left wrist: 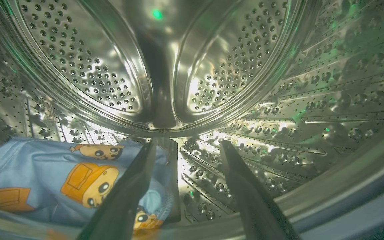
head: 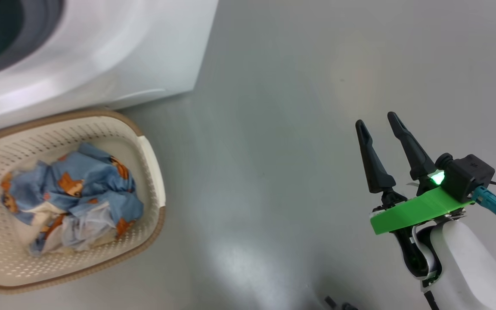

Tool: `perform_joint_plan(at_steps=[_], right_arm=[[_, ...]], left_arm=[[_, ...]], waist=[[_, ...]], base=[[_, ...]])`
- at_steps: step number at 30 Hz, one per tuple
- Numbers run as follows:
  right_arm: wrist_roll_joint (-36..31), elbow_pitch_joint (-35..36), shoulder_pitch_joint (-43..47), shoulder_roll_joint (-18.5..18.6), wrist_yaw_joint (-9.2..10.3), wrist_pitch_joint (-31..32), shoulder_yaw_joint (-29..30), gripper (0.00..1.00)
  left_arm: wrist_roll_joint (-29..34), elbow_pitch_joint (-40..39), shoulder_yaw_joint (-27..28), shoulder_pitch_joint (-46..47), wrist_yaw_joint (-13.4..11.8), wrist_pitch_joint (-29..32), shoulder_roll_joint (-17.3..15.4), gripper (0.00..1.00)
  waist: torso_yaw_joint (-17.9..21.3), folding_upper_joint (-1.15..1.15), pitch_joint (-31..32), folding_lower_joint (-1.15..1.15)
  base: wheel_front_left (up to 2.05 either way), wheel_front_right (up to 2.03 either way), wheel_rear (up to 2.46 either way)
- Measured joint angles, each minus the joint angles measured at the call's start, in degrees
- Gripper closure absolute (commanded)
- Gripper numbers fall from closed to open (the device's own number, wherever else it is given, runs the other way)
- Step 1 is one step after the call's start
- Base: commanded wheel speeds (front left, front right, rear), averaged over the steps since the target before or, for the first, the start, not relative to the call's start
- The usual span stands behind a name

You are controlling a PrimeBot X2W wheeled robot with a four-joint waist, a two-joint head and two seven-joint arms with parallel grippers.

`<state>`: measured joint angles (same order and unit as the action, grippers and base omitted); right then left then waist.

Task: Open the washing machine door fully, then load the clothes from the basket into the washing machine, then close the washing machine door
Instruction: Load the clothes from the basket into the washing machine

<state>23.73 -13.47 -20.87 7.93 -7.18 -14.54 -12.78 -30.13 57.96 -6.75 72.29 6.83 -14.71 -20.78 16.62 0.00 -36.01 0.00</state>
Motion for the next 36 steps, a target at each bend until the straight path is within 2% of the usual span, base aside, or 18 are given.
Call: perform_joint_plan(at_steps=[15, 26, 36], right_arm=[[1.65, -2.57, -0.09, 3.41, 0.0, 0.0, -1.72, 0.0], [3.6, -3.8, 0.47, 4.32, 0.0, 0.0, -1.89, 0.0], [3.64, -4.24, 2.91, 5.23, 0.0, 0.0, -1.77, 0.0]], left_arm=[[2.59, -6.72, 0.85, -15.27, 0.48, 0.01, 6.08, 0.0], [1.83, -14.97, -1.54, -28.51, 0.54, 0.01, 6.34, 0.0], [1.79, -21.73, -0.58, -39.63, 0.54, 0.01, 6.14, 0.0]], waist=[[-4.31, 0.0, 9.42, 0.0], [-7.28, 0.0, 16.93, 0.0], [-9.62, 0.0, 23.14, 0.0]], base=[[0.0, 0.0, 0.0], [0.0, 0.0, 0.0], [0.0, 0.0, 0.0]])
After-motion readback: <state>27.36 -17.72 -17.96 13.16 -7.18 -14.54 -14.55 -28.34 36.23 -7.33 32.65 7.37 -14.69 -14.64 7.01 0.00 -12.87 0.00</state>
